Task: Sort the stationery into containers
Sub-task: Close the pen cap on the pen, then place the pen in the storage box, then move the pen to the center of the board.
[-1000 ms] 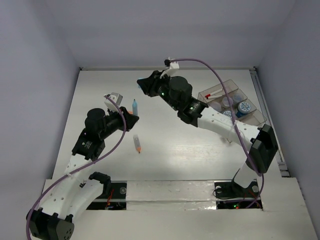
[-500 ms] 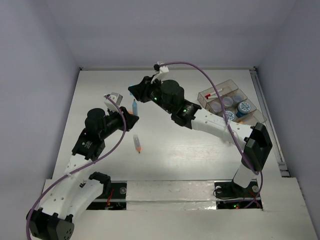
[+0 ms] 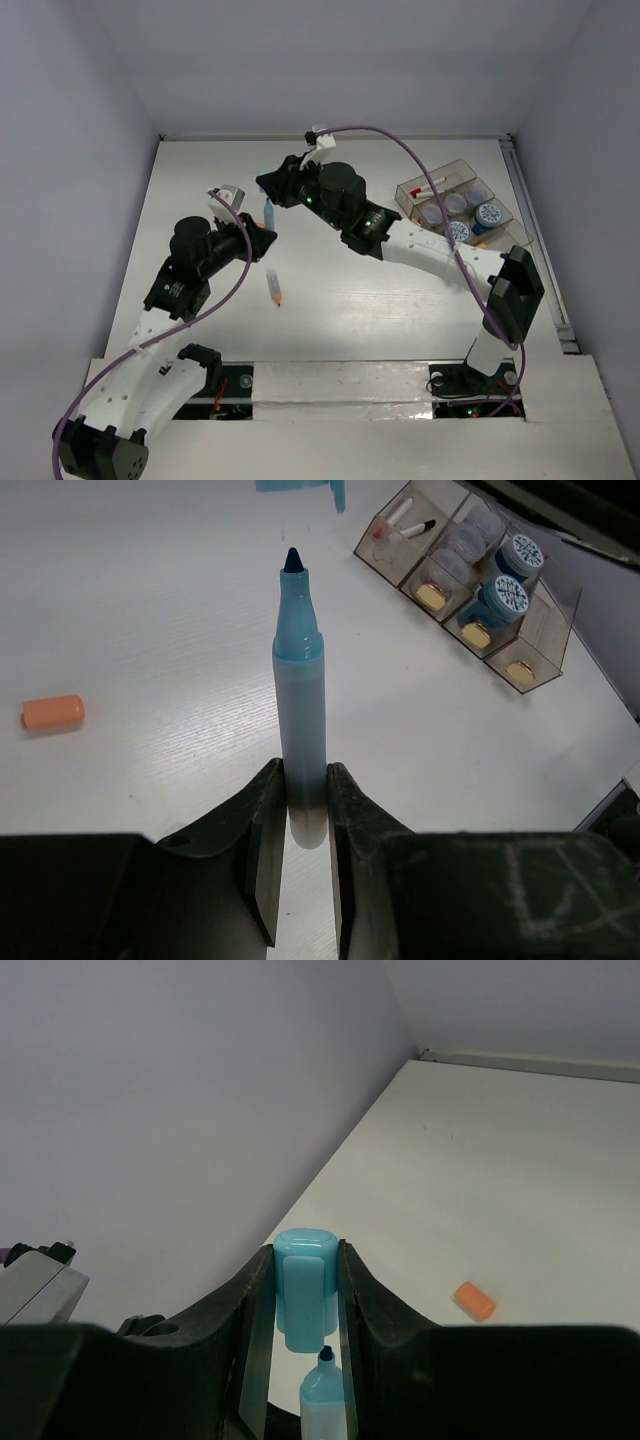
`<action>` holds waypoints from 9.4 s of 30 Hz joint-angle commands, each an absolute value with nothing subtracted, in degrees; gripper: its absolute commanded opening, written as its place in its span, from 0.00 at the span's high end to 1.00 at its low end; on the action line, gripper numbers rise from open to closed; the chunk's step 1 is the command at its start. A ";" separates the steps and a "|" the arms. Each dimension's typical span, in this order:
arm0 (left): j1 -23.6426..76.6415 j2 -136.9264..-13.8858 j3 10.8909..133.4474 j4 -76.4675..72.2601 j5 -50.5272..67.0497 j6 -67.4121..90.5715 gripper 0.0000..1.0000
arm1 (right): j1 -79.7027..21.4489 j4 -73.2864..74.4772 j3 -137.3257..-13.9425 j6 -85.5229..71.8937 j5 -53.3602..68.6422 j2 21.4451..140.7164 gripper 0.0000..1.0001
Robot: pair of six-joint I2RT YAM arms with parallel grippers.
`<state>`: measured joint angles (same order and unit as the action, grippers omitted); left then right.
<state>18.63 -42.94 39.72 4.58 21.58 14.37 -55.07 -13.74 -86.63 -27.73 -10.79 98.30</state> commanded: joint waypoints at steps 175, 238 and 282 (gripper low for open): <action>22.60 -28.48 39.81 10.81 2.73 16.52 0.01 | -31.00 4.75 -52.80 -20.13 14.23 72.12 0.32; 15.38 -29.53 39.38 9.58 3.78 16.87 0.01 | -54.84 3.16 -79.54 -25.75 -0.44 117.68 0.23; 15.38 -27.95 40.43 10.37 0.88 17.31 0.01 | -57.74 29.17 -110.47 -18.55 -10.89 136.83 0.40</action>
<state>15.64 -28.58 38.92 12.27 1.78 16.67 -56.90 24.14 -107.42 -19.66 -8.80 133.53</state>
